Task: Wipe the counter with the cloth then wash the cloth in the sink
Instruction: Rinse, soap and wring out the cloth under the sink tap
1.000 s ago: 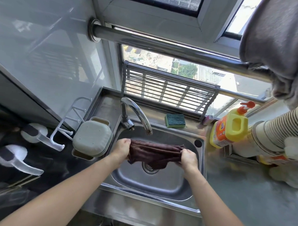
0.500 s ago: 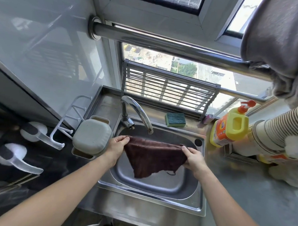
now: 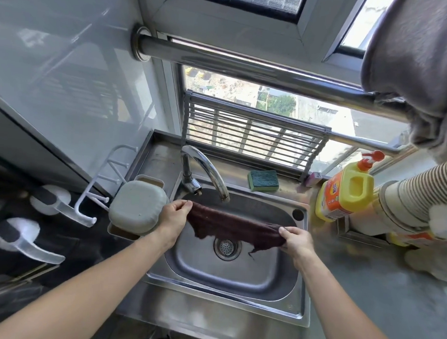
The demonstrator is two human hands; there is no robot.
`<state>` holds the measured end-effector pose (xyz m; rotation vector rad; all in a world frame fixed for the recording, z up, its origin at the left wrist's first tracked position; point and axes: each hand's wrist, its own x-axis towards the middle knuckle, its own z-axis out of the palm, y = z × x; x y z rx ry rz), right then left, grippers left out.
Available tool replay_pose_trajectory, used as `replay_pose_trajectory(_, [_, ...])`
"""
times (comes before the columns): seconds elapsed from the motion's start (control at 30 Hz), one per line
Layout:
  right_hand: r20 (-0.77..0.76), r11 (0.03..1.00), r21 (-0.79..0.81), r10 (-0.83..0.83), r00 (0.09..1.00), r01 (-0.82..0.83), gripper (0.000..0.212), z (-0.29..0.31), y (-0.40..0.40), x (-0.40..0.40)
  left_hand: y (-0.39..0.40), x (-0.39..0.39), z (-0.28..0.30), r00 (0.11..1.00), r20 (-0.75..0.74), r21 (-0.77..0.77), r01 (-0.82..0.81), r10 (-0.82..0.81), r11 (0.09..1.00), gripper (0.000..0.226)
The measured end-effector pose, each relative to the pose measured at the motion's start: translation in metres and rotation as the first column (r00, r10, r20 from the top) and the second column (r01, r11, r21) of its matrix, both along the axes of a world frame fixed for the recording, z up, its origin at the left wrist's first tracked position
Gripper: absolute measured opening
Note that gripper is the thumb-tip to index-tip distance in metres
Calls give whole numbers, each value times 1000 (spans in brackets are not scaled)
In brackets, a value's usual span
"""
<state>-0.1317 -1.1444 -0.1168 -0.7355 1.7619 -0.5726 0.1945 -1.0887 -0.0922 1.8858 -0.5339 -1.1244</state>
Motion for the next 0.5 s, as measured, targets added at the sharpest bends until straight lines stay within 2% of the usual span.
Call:
replay_pose_trajectory(0.07, [-48, 998, -52, -38, 998, 35, 14, -29, -7, -9, 0, -3, 1, 1000, 8, -3, -5, 5, 1000, 22])
replay_pose_trajectory(0.2, [132, 994, 8, -106, 986, 106, 17, 3, -4, 3, -4, -4, 1, 996, 84, 35, -22, 19, 999, 19])
replay_pose_trajectory(0.27, [207, 990, -39, -126, 970, 137, 15, 8, -2, 0, -7, -1, -1, 991, 130, 48, -32, 25, 998, 15])
replay_pose_trajectory(0.3, [234, 989, -79, -105, 966, 127, 18, 10, -2, -4, -7, 0, -2, 991, 137, 48, -16, 10, 999, 21])
replay_pose_trajectory(0.37, [260, 994, -112, 11, 966, 19, 17, 18, -1, -10, -8, 3, -3, 987, 125, 38, 94, -98, 995, 32])
replay_pose_trajectory(0.43, [216, 972, -165, 204, 955, -170, 17, 23, -1, -17, -8, 10, -2, 944, 173, 24, 282, -281, 959, 41])
replay_pose_trajectory(0.5, [-1, 889, -233, 406, 914, -395, 28, 27, -1, -22, -9, 17, -4, 802, 349, 97, 484, -485, 870, 46])
